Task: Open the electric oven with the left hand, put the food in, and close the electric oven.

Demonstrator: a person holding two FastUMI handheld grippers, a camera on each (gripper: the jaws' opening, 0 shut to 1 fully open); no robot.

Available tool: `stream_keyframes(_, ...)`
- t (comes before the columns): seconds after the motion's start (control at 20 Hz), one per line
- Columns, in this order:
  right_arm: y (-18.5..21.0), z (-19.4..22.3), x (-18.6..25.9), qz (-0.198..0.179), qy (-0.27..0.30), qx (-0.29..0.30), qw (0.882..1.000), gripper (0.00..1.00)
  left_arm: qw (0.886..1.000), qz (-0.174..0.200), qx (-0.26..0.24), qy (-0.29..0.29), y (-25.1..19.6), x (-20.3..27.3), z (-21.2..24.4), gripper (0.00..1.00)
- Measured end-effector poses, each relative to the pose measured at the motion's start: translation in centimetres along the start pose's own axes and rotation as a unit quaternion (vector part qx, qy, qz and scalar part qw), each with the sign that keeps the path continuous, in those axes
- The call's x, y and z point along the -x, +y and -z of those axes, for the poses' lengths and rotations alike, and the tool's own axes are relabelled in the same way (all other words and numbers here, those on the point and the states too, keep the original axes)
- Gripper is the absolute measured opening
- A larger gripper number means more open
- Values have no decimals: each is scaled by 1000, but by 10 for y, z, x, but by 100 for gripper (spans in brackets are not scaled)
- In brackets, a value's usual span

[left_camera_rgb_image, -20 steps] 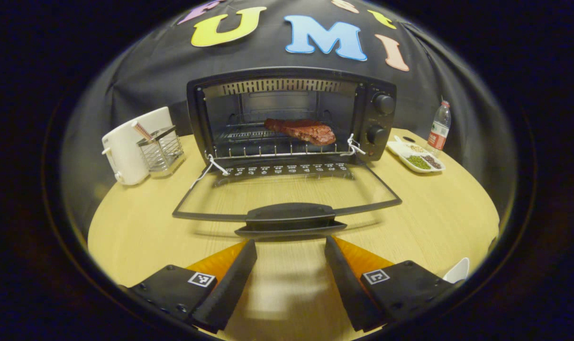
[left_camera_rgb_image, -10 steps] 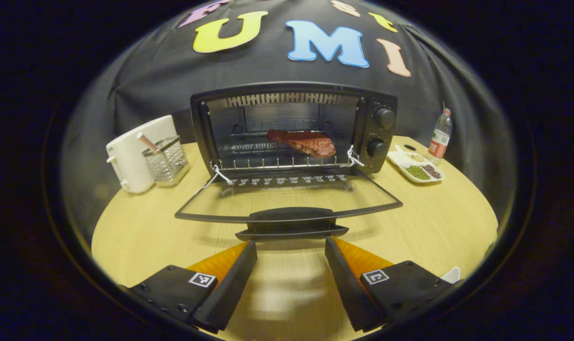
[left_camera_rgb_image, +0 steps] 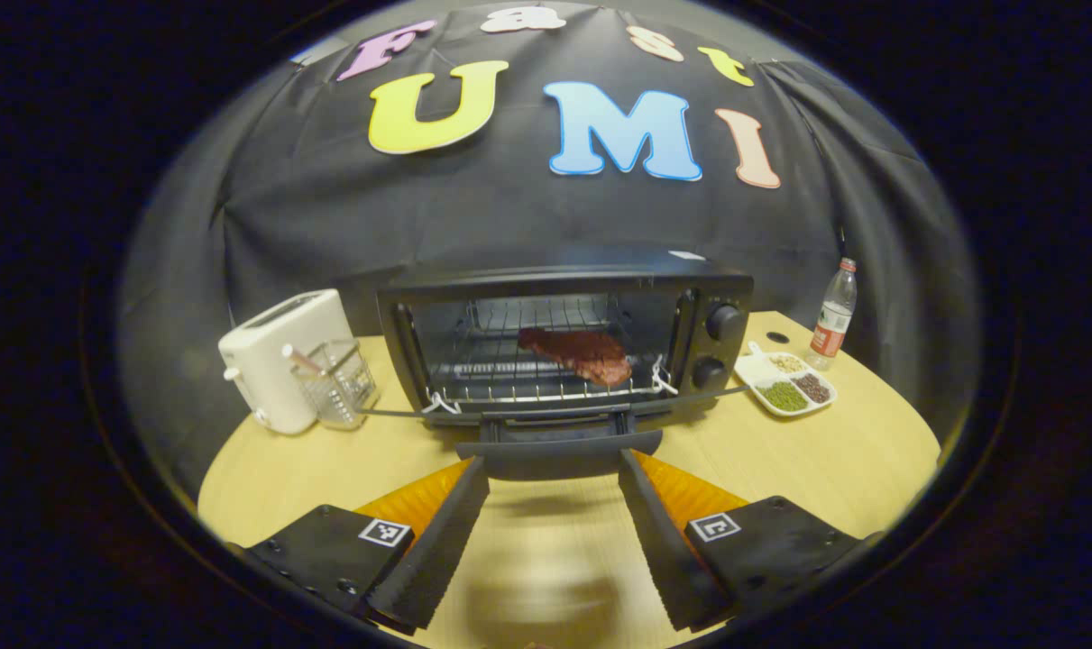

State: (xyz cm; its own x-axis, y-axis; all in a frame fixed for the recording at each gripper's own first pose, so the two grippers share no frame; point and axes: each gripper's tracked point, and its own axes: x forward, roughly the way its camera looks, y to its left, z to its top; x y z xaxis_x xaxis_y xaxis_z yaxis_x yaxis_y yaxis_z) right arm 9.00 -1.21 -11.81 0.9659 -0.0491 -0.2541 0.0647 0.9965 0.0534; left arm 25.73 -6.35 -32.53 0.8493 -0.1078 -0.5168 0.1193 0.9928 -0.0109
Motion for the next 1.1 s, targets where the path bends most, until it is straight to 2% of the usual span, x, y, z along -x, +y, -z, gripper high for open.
stream_keyframes(0.1, 0, -1, -3, 2, 0, -1, 1000, 98, 1000, 1, -4, -16, 4, -8, -21, 96)
stream_keyframes(0.15, 1, -1, -5, 3, 0, -1, 1000, 98, 1000, 2, -4, -18, 6, -13, -27, 99)
stream_keyframes(0.25, -1, -1, -3, 6, 1, 1, 1000, 98, 1000, 4, 1, -21, 9, -24, -37, 99)
stream_keyframes(0.35, -2, 0, -5, 11, 2, 5, 1000, 98, 1000, 4, 0, -27, 13, -34, -47, 94)
stream_keyframes(0.5, -2, 3, -9, 17, 9, -1, 1000, 98, 1000, 10, -7, -29, 10, -44, -53, 99)
stream_keyframes(0.6, -3, 2, -10, 20, 8, -6, 1000, 98, 999, 16, -4, -34, 5, -38, -60, 96)
stream_keyframes(0.8, -4, -10, -2, 5, -12, -11, 1000, 98, 997, 13, 3, -75, -5, 6, -90, 99)
stream_keyframes(0.9, -10, -18, 6, -10, -23, -11, 1000, 98, 995, 6, 2, -99, -12, 44, -107, 99)
stream_keyframes(1.05, -23, -21, 20, -34, -31, -7, 999, 98, 990, -10, 13, -140, -23, 108, -127, 93)
stream_keyframes(1.1, -27, -21, 25, -43, -30, -8, 999, 98, 988, -19, 16, -153, -24, 131, -130, 95)
